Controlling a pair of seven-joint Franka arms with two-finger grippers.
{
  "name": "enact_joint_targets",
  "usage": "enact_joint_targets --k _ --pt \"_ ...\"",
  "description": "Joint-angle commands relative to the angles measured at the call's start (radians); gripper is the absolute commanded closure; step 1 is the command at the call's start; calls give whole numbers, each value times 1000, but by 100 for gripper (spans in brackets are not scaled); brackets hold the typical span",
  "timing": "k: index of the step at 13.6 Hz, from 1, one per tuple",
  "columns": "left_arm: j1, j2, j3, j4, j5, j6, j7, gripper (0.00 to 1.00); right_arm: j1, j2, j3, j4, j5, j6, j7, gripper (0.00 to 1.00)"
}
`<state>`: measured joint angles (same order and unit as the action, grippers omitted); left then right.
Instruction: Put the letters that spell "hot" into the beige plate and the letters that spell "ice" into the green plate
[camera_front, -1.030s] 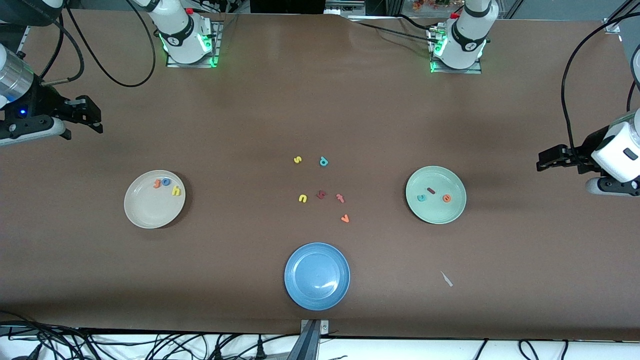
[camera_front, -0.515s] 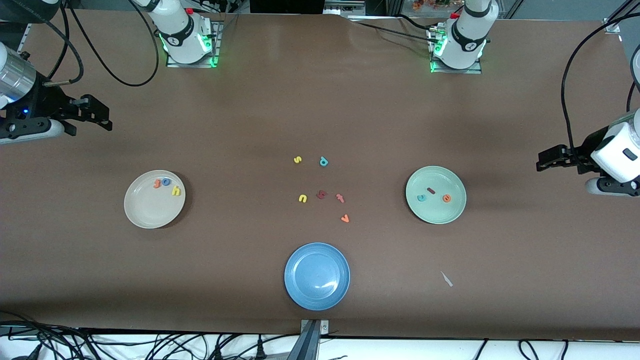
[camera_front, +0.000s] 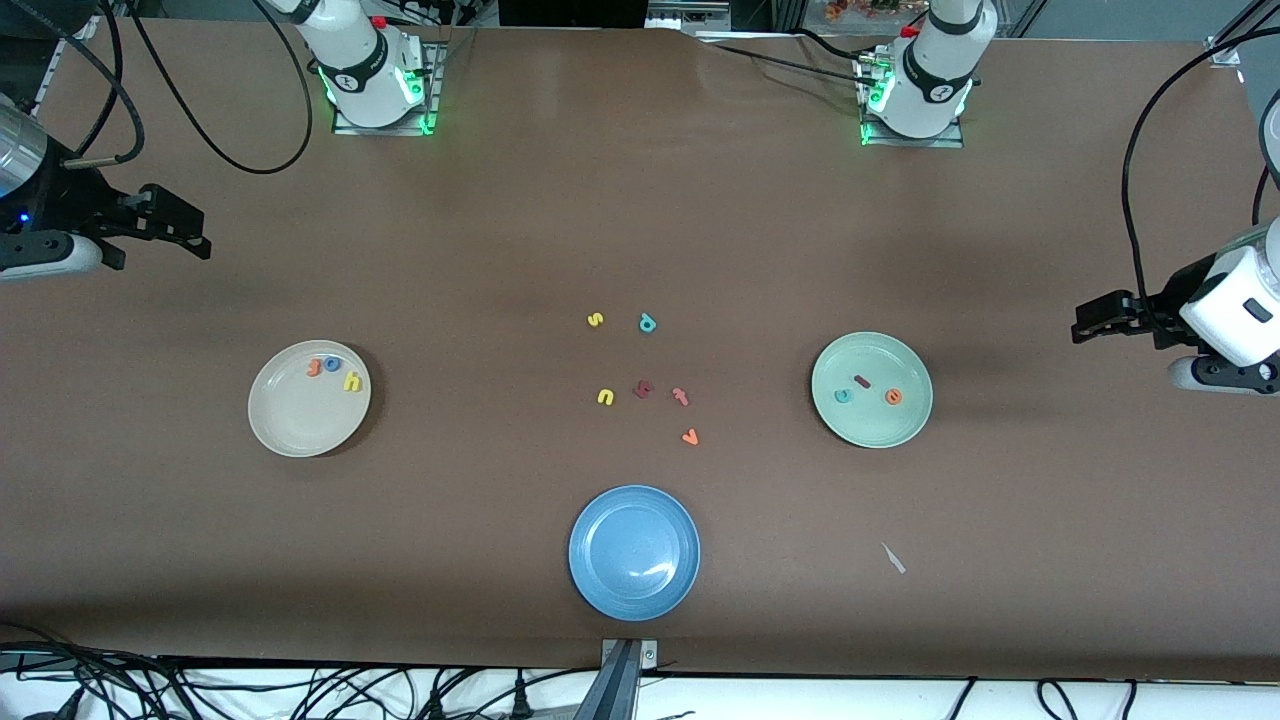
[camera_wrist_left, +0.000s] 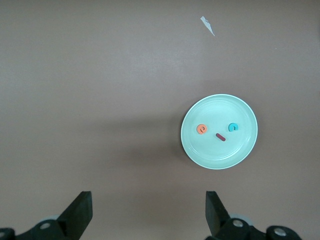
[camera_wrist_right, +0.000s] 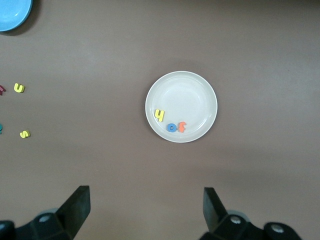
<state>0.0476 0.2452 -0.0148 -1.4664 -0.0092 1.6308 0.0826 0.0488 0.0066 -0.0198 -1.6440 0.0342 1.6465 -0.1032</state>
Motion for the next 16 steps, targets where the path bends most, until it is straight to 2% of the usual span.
enact_joint_targets --k 1,16 --pt "1 0 3 0 -18 7 23 1 -7 12 3 32 6 -36 5 0" --pt "1 3 4 1 -18 14 22 1 -6 10 6 35 16 -37 11 0"
